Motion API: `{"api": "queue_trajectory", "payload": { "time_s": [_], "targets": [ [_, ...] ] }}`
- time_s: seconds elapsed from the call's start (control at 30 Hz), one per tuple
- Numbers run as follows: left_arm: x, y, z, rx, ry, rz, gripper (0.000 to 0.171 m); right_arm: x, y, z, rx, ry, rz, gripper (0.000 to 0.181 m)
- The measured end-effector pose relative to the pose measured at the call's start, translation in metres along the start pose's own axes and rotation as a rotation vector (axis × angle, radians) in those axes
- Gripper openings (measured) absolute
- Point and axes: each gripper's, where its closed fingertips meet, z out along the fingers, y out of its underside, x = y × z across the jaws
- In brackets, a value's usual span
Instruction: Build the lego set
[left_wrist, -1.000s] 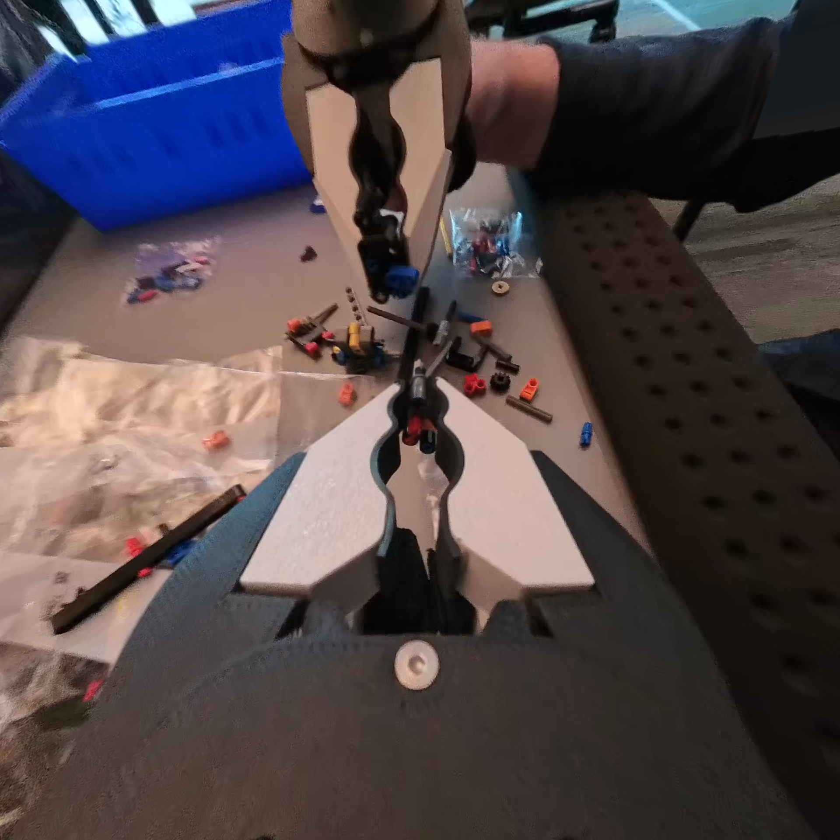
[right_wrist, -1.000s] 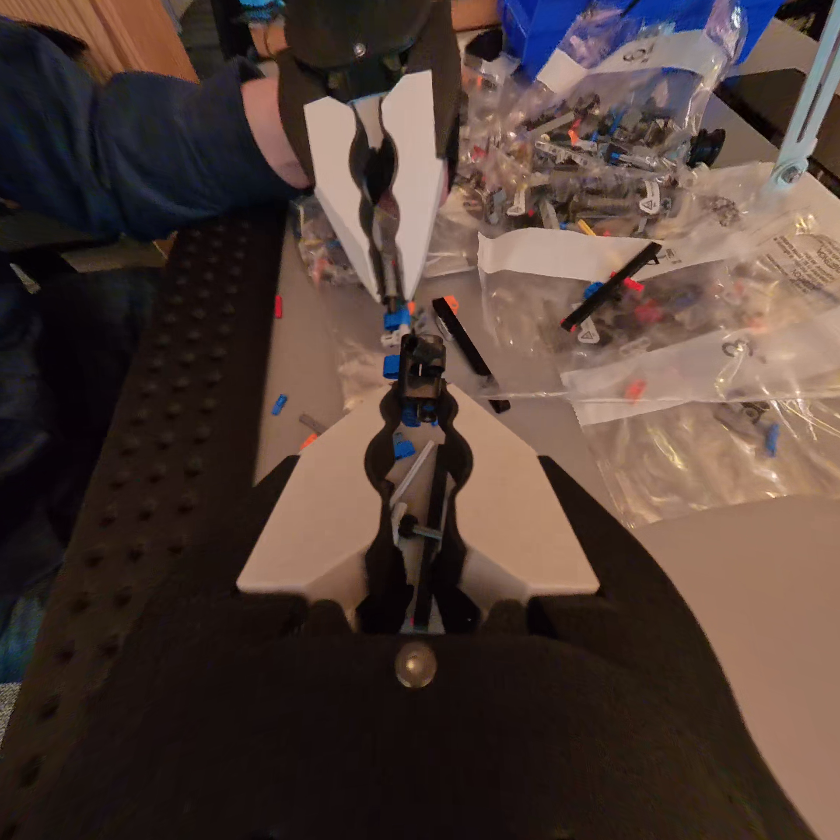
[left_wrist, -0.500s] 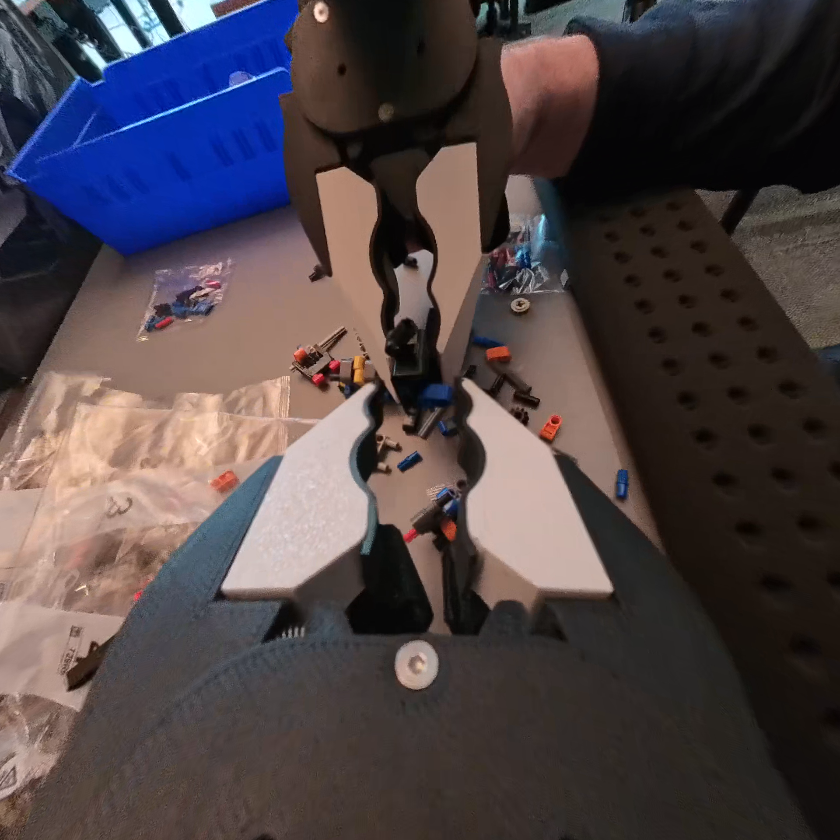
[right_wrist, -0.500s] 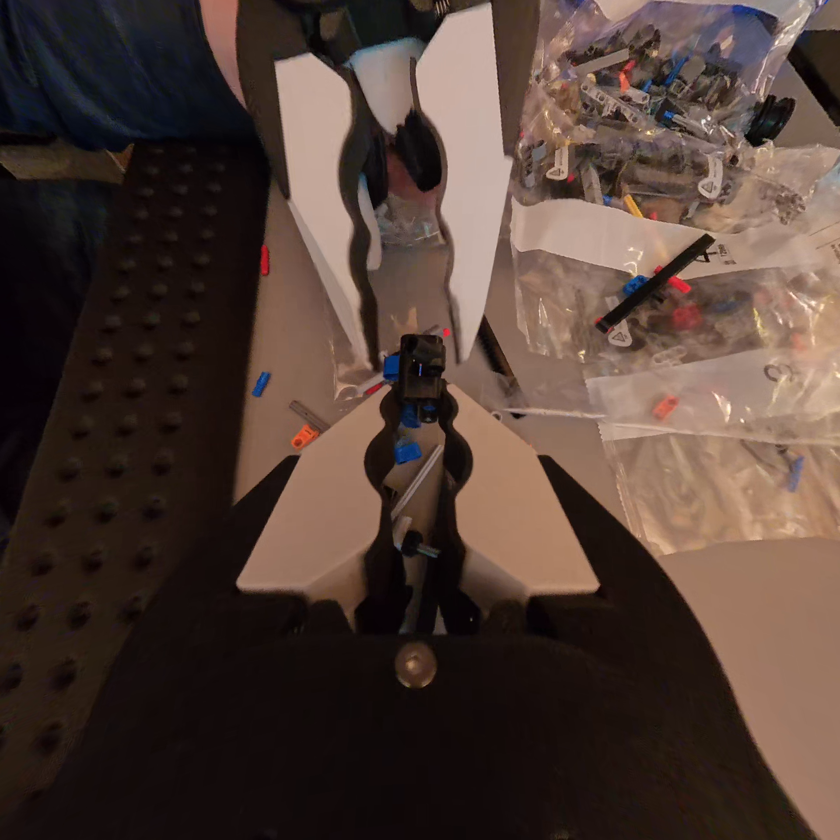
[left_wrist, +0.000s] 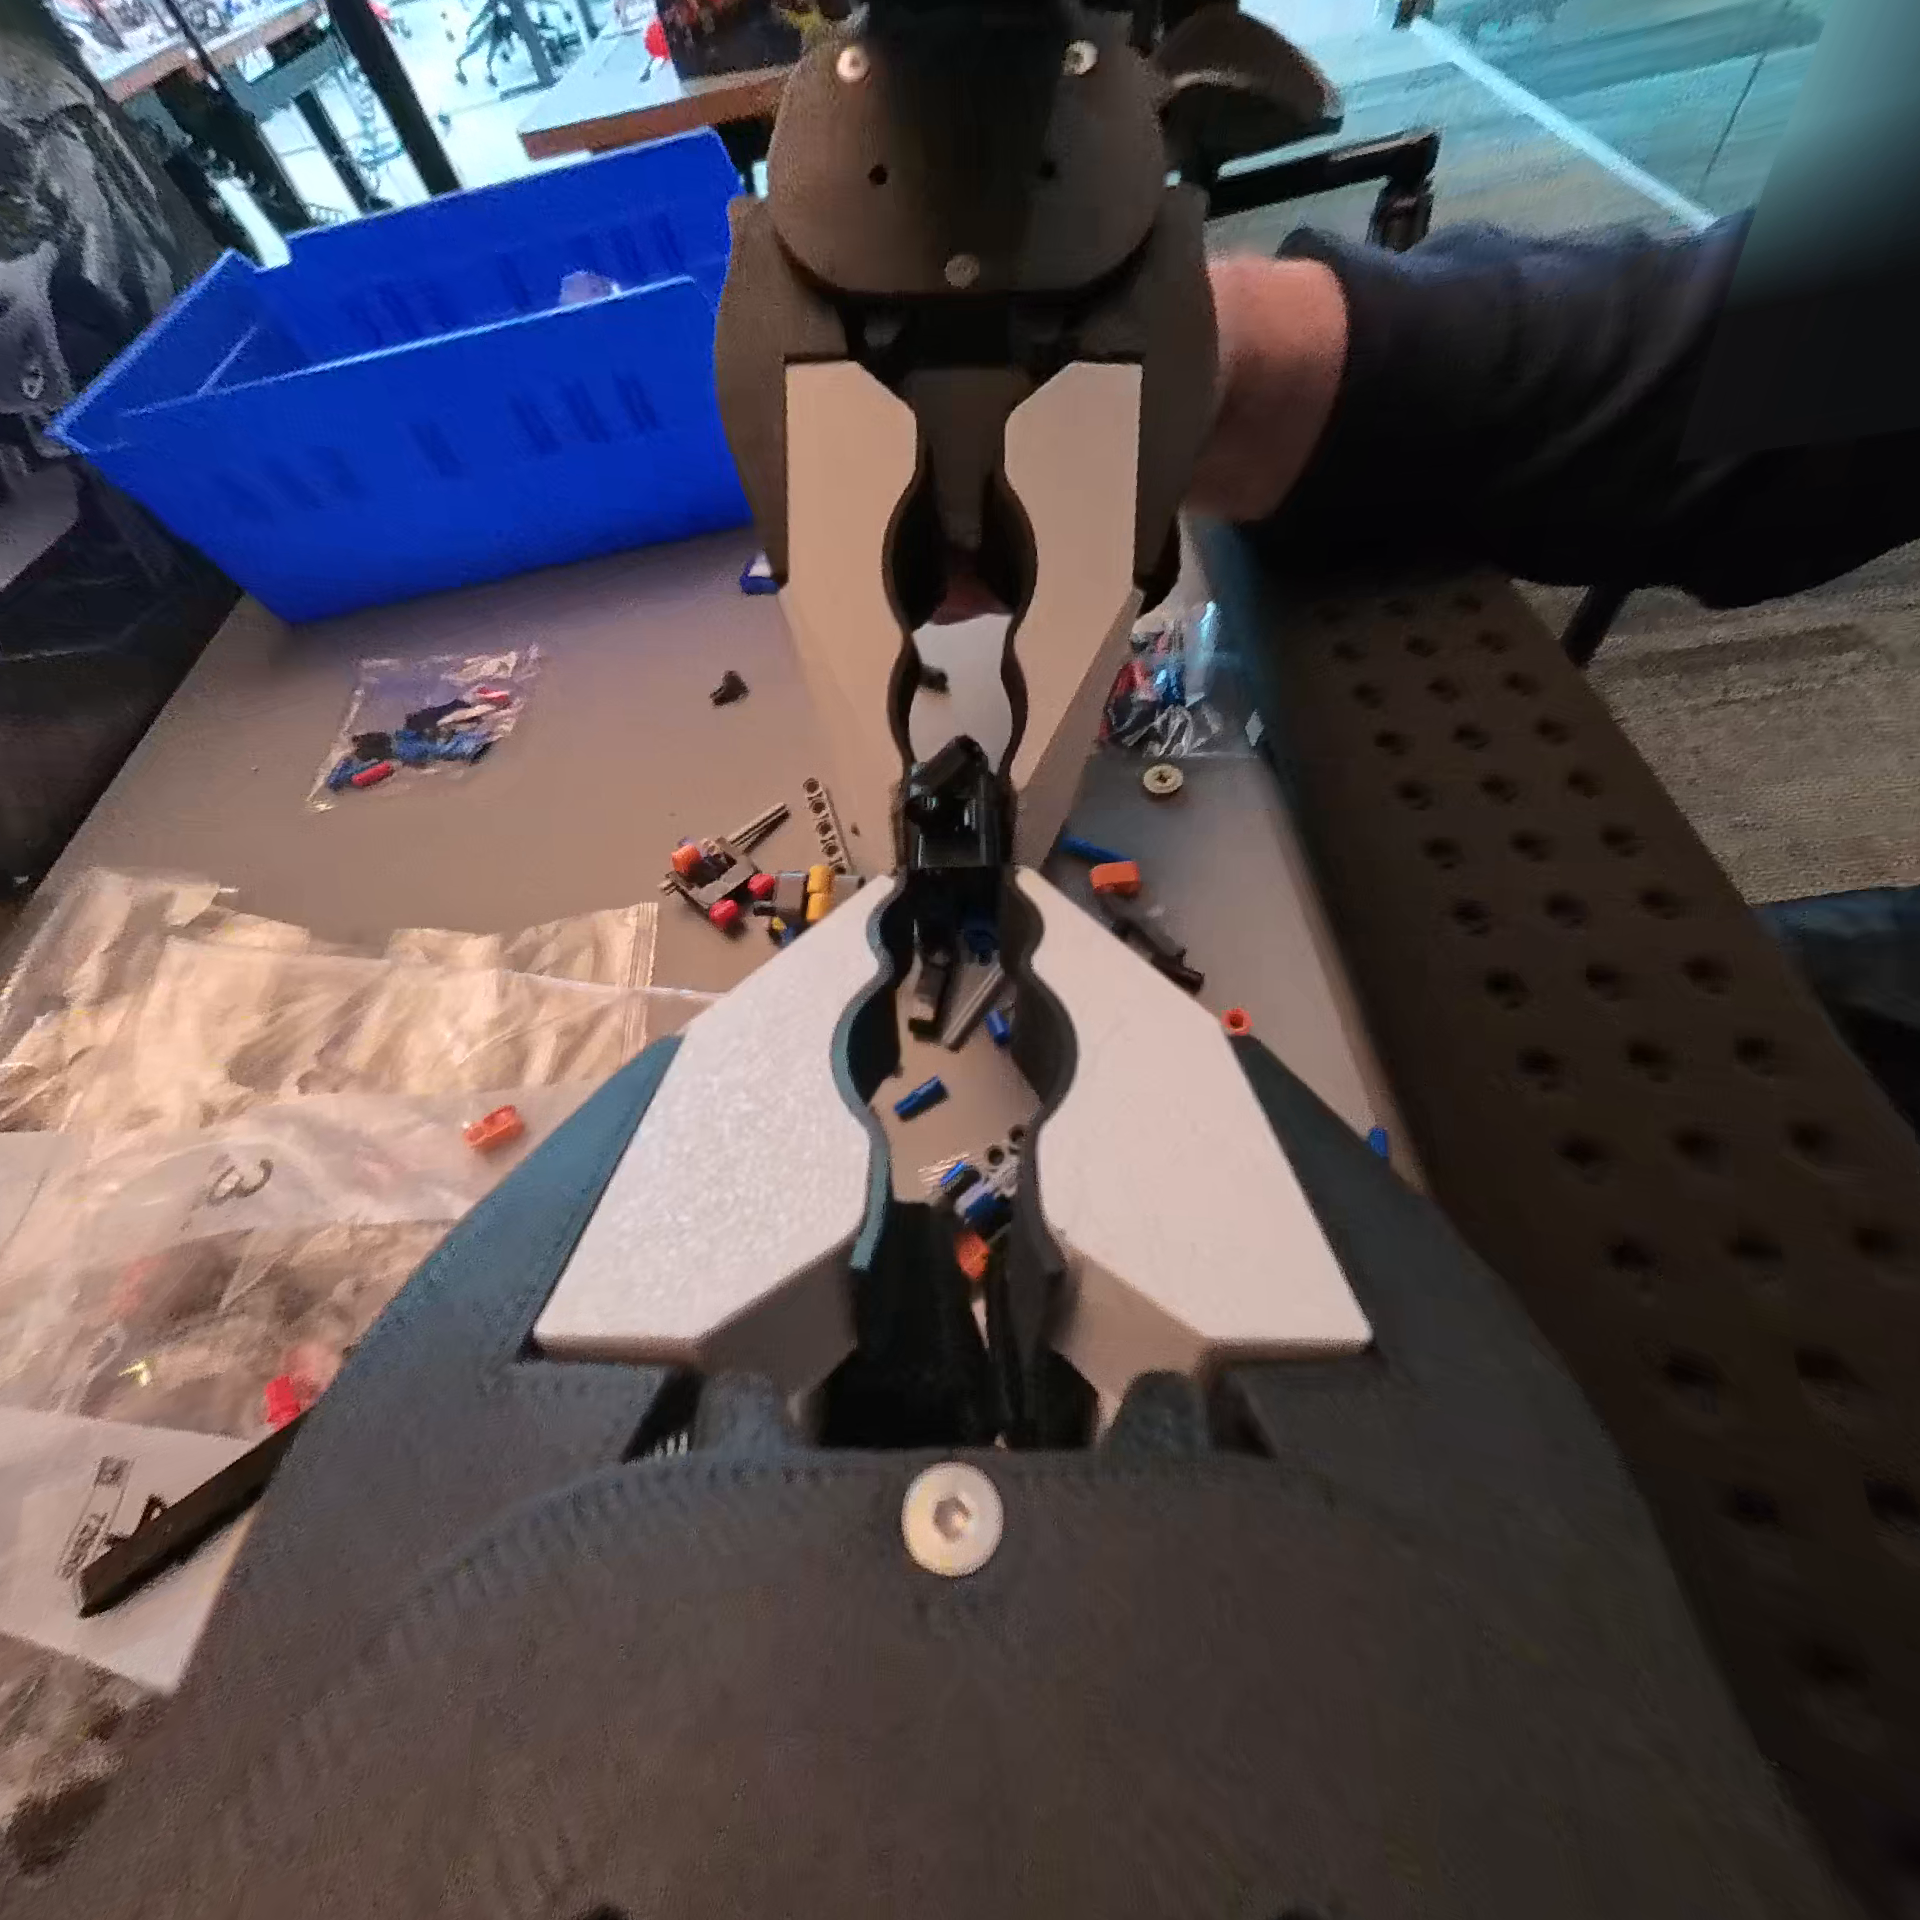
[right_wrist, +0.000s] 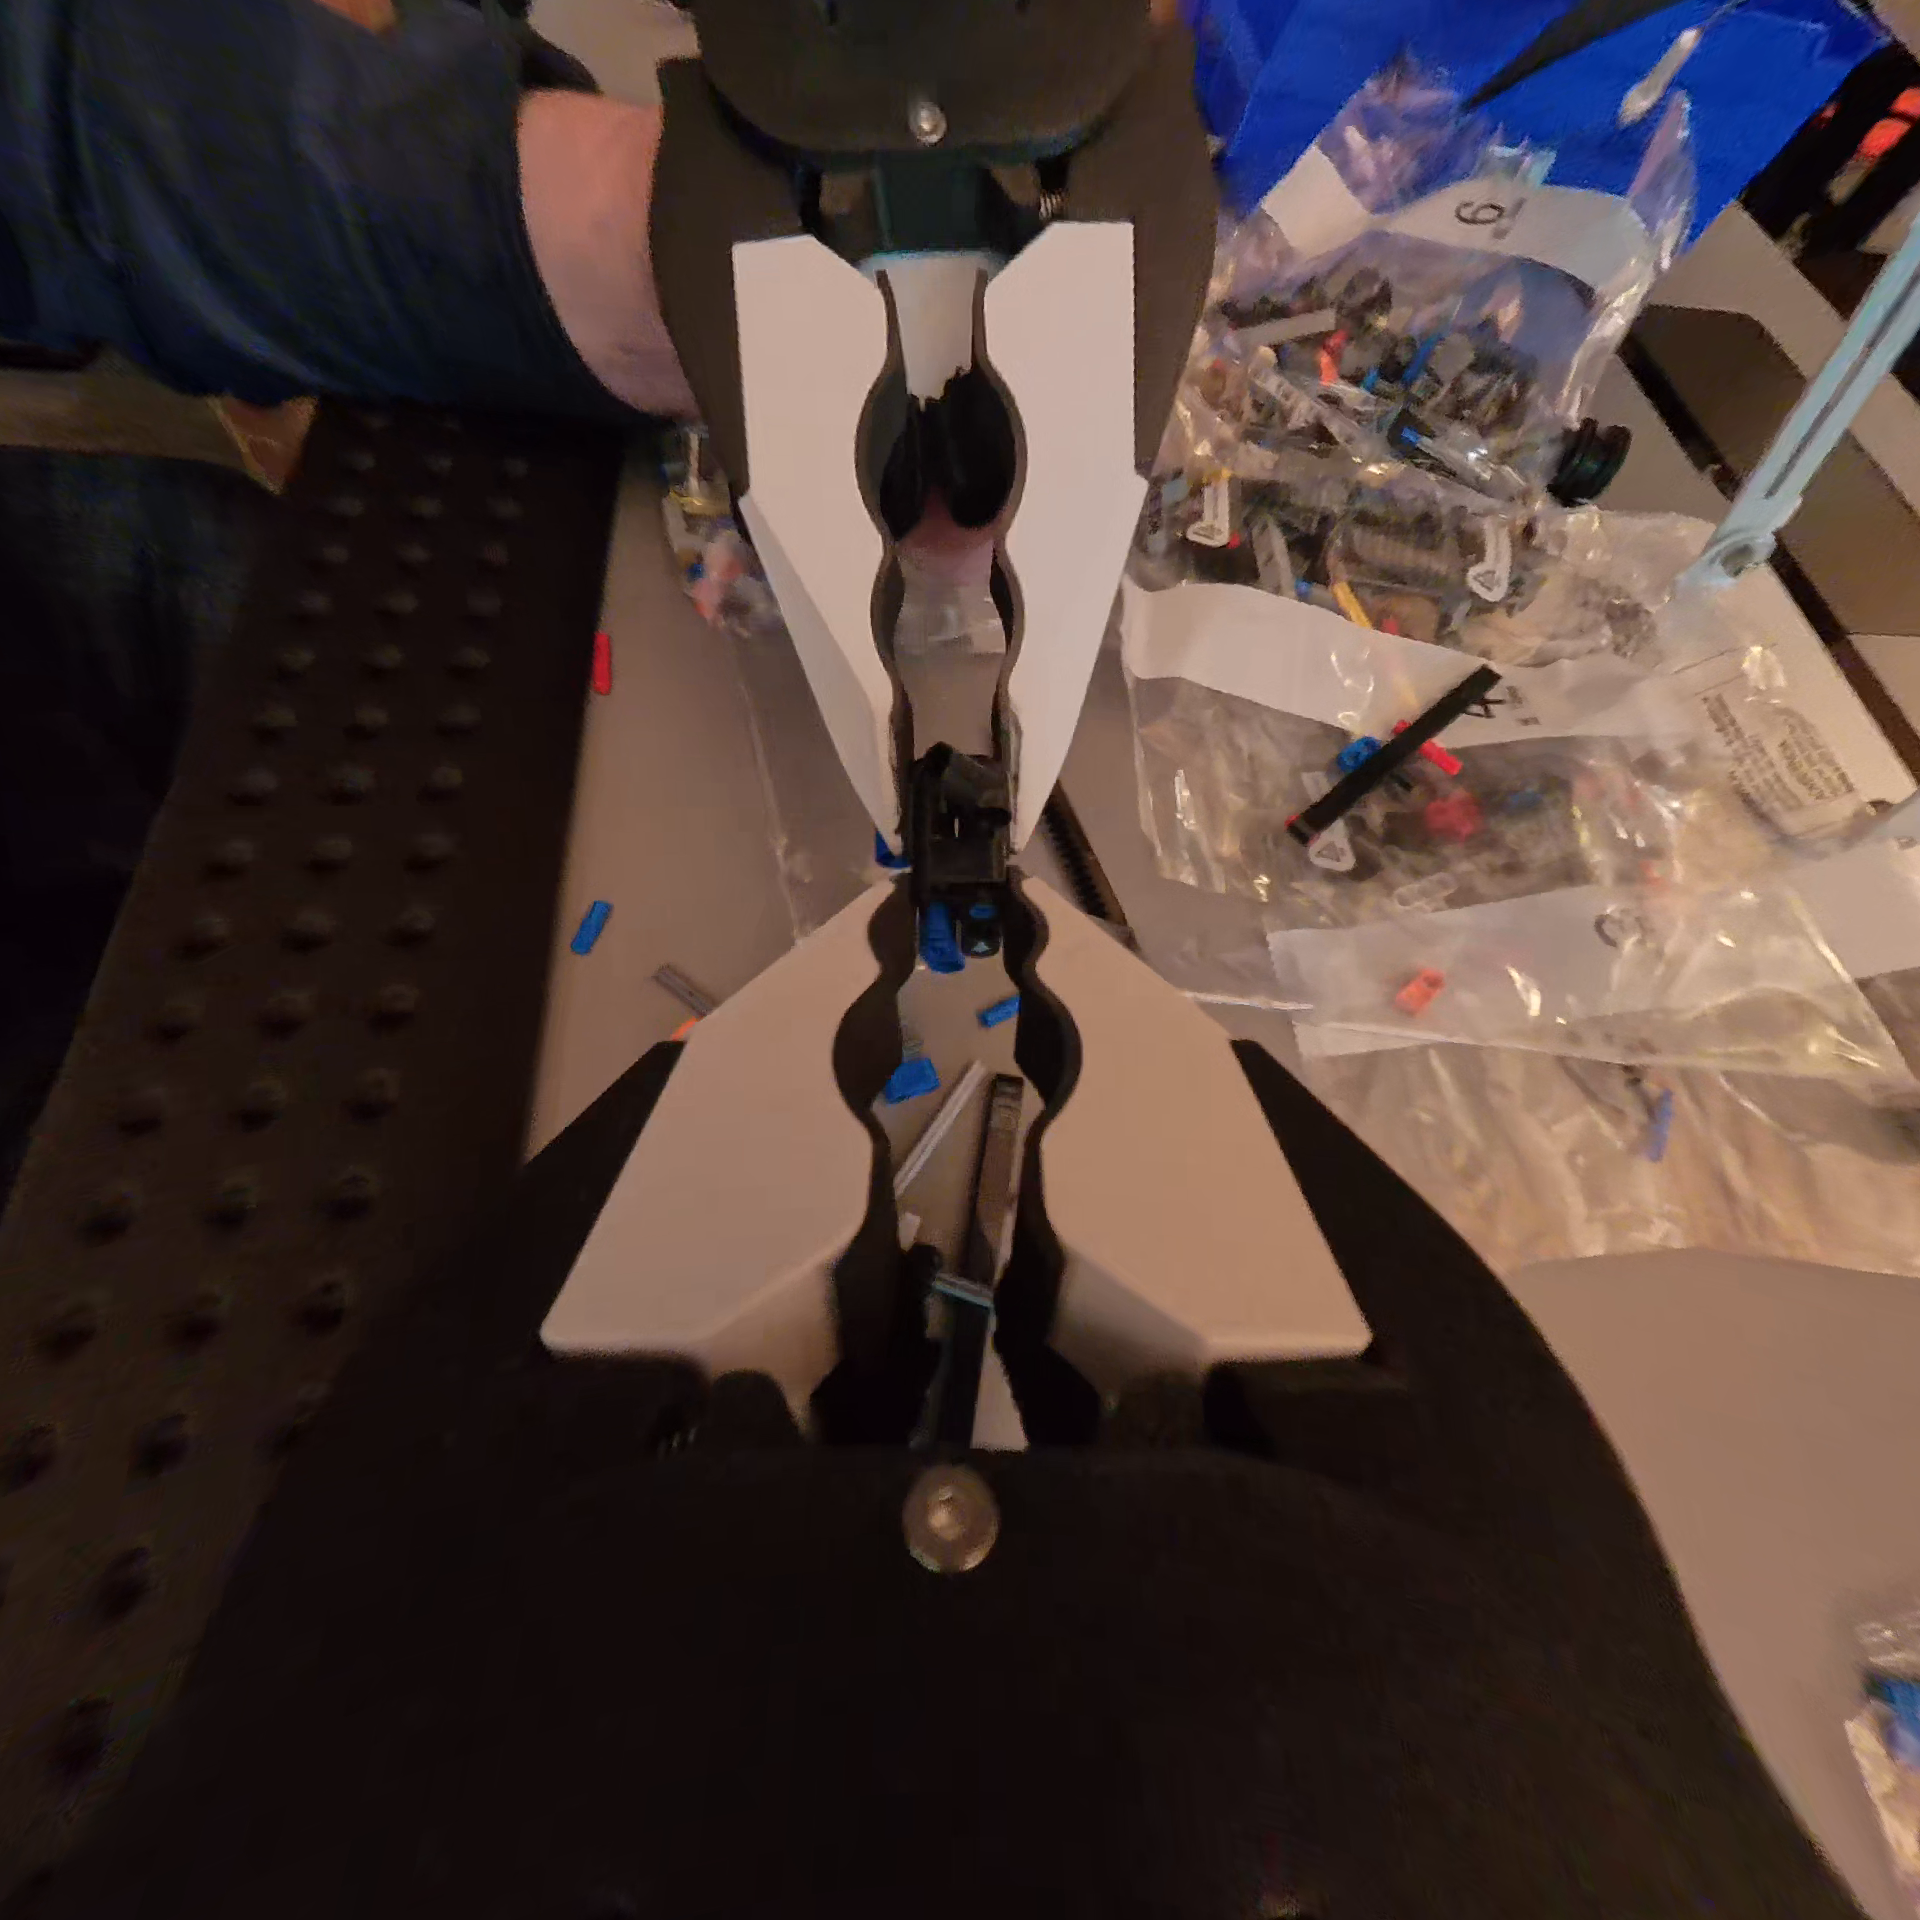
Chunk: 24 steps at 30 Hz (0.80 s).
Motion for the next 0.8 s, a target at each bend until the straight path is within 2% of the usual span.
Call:
{"api": "queue_trajectory", "payload": {
  "time_s": [0.13, 0.23, 0.47, 0.53, 0.63, 0.8],
  "targets": [
    [0.001, 0.004, 0.005, -0.028, -0.009, 0.022, 0.022, -0.001, 0.007, 0.006, -0.065, 0.029, -0.052, 0.013],
    [0.001, 0.008, 0.005, -0.066, -0.021, 0.053, 0.015, 0.0, 0.01, 0.007, -0.092, 0.048, -0.069, 0.013],
    [0.005, -0.007, -0.009, 0.009, 0.001, 0.077, 0.016, -0.006, -0.013, -0.009, 0.042, 0.011, -0.03, 0.012],
    [0.006, -0.001, -0.008, -0.027, -0.001, 0.103, 0.016, -0.008, -0.009, -0.006, 0.02, 0.014, -0.04, 0.012],
    [0.007, -0.012, -0.013, 0.036, 0.01, 0.084, 0.016, -0.01, -0.02, -0.014, 0.086, 0.001, -0.018, 0.012],
    [0.005, -0.01, -0.012, 0.041, 0.01, 0.081, 0.016, -0.008, -0.021, -0.014, 0.101, -0.019, 0.02, 0.011]
  ]
}}
